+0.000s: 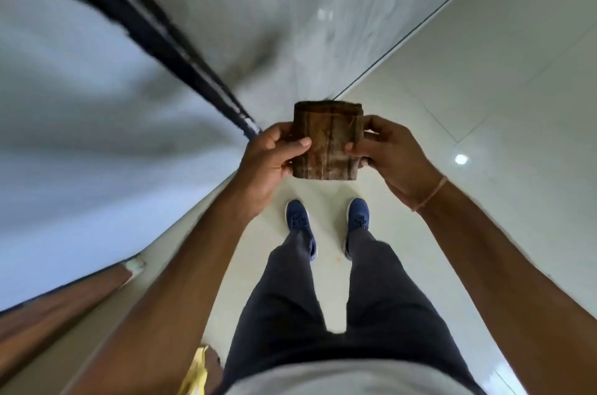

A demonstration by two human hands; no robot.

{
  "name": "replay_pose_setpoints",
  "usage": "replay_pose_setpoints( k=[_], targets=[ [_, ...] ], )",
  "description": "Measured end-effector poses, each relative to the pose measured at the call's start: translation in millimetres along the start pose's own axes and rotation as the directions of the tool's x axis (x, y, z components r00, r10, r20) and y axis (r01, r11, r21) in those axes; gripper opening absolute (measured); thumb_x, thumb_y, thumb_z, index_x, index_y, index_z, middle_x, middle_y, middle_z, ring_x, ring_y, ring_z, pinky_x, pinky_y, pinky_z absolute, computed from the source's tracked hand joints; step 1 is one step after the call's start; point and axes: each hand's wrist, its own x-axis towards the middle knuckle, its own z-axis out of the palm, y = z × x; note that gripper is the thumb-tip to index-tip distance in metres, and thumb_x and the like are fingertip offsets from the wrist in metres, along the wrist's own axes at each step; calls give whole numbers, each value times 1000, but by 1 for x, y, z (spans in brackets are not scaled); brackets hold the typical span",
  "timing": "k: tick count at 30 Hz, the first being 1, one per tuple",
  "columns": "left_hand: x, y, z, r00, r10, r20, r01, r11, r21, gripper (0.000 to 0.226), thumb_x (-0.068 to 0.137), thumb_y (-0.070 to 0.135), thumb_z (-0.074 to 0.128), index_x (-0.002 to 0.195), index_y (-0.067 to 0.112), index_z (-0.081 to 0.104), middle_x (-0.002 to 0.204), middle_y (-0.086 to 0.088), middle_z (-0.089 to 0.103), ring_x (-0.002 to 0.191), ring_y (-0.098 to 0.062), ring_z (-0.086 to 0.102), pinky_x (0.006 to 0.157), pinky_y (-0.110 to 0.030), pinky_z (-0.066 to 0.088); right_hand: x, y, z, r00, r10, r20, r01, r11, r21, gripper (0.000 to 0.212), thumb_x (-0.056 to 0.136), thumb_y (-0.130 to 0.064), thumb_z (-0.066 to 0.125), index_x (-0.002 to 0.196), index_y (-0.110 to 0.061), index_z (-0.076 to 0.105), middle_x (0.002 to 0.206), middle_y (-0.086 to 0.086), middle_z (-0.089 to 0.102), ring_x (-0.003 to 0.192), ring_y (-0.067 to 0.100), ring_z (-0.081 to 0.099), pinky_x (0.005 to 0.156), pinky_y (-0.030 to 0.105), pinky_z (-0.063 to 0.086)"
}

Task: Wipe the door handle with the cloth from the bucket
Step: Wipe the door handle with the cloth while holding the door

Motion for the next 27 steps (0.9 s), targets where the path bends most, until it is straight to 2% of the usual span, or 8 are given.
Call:
replay_pose_setpoints(
  k=[5, 8, 11, 13, 16, 19, 23, 27],
  targets=[
    [-100, 24, -39, 991, 129, -48, -131, 990, -43, 22, 97, 11, 70, 117, 19, 72, 114, -3, 78, 109, -22, 73, 86, -33, 62, -66, -41, 58, 978, -138, 158, 140, 990, -5, 33, 90, 12, 69, 122, 9, 64, 92, 9, 73, 73, 9, 72, 67, 22, 60],
    [-152, 23, -59, 958, 225, -178, -236, 971, -43, 23, 99, 2, 67, 116, 16, 74, 113, -5, 79, 110, -24, 75, 93, -33, 63, -89, -48, 93, 934, -240, 263, 269, 960, -81, 29, 83, 12, 75, 107, -4, 70, 98, 13, 74, 89, 22, 71, 88, 41, 61],
    [-205, 14, -72, 886, 308, -346, -331, 944, -9, 26, 95, -4, 69, 113, 13, 76, 109, -3, 82, 109, -22, 76, 97, -28, 61, -106, -48, 128, 858, -327, 396, 409, 901, -142, 32, 79, 1, 76, 96, -26, 74, 96, 6, 77, 92, 24, 71, 95, 52, 58],
    [-246, 1, -82, 818, 323, -476, -369, 929, -4, 26, 92, -7, 71, 107, 13, 77, 104, 0, 82, 104, -18, 76, 95, -25, 59, -123, -48, 155, 795, -360, 489, 497, 849, -183, 29, 81, -3, 75, 101, -25, 74, 101, 10, 79, 96, 28, 75, 96, 51, 60],
    [-302, -21, -96, 728, 301, -616, -415, 909, -46, 27, 92, -7, 70, 114, 7, 75, 111, -7, 81, 108, -19, 74, 101, -29, 59, -144, -43, 198, 662, -414, 624, 650, 732, -204, 24, 88, -1, 72, 106, -16, 73, 98, 4, 78, 92, 28, 73, 90, 42, 61],
    [-352, -47, -120, 632, 191, -751, -437, 888, -142, 26, 93, 8, 76, 118, 15, 71, 110, 2, 79, 106, -16, 72, 93, -34, 59, -170, -34, 249, 509, -435, 743, 778, 602, -180, 29, 90, 7, 69, 108, -16, 73, 97, -11, 75, 88, 12, 67, 85, 24, 52],
    [-403, -76, -156, 552, 103, -828, -454, 870, -195, 22, 100, 12, 70, 122, 15, 71, 109, -4, 75, 90, -18, 72, 78, -34, 59, -205, -12, 311, 233, -525, 818, 935, 352, -40, 40, 83, 6, 74, 114, -20, 72, 119, -3, 76, 115, 20, 68, 98, 43, 55],
    [-452, -87, -196, 504, 58, -862, -543, 797, -264, 23, 106, 10, 54, 106, 14, 76, 104, -7, 80, 92, -22, 75, 78, -38, 63, -235, 8, 371, -42, -575, 817, 999, 2, 52, 26, 82, 5, 75, 100, -14, 75, 127, -1, 73, 129, 26, 59, 105, 43, 48]
  ],
)
